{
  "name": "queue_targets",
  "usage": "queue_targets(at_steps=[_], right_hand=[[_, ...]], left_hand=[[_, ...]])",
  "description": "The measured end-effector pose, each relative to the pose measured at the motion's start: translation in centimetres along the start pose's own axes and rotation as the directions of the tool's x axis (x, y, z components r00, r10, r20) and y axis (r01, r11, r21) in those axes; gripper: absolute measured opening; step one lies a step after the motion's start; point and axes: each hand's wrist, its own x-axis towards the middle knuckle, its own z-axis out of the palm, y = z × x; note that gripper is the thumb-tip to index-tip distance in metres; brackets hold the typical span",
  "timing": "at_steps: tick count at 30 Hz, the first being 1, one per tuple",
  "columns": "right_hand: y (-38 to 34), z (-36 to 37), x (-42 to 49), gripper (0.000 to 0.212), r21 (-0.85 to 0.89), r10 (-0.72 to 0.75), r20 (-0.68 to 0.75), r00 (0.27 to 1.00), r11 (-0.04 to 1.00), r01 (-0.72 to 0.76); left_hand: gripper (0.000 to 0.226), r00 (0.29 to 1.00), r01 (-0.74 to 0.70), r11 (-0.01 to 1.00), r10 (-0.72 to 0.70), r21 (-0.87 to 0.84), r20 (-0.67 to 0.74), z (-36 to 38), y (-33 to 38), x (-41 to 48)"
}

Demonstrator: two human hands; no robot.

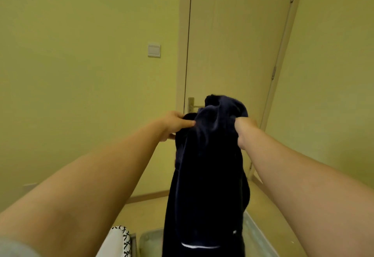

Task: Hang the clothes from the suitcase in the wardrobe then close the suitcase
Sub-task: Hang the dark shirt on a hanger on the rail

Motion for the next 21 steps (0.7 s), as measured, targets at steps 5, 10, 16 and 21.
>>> queue_targets(at_steps=[5,10,16,21], right_hand=[[-0.2,0.3,-2.1,0.035,-0.160,-0.171,0.126,0.977,0.969,0.190],[-0.7,-0.3,-6.5,0.047,-0.325,-0.015,0.514,0.858,0.922,0.211],[-0.1,-2.5,-7.0,0.031,-0.504,-0.022,0.502,0.864,0.805,0.313],[0.4,-2.7,-8.5,0.021,-0.297,-0.072,0.421,0.904,0.931,0.212]], left_hand=[[0.022,0.994,-0.106,0.976,0.100,-0.192,-0.039,2.1,2.9,0.3],[0.016,0.998,-0.046,0.986,0.039,-0.159,-0.047,3.6,3.0,0.1],[0.014,0.996,0.024,0.999,-0.022,-0.030,0.085,4.3,2.7,-1.5],[0.029,0.984,-0.016,0.999,0.009,0.035,0.176,4.3,3.2,-4.4]])
